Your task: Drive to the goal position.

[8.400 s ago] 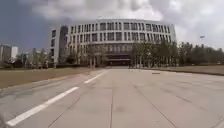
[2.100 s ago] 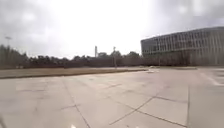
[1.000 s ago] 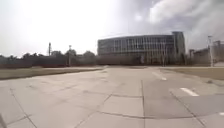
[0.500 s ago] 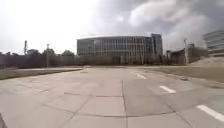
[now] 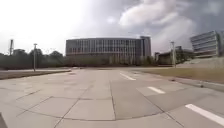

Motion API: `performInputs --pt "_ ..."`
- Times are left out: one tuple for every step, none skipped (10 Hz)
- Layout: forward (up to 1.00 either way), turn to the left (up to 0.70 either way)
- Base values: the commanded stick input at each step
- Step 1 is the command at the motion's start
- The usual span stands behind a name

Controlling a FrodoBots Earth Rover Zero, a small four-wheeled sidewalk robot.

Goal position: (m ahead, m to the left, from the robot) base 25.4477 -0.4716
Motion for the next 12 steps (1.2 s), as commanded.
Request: performInputs --pt "0.70 0.00" --pt "0.70 0.00" --pt "0.70 0.00" --pt "0.70 0.00" --pt "0.70 0.00" --pt "0.70 0.00" --pt "0.70 0.00" --pt "0.70 0.00" --pt "0.70 0.00" --pt "0.70 0.00" --pt "0.70 0.00" --pt "0.70 0.00"
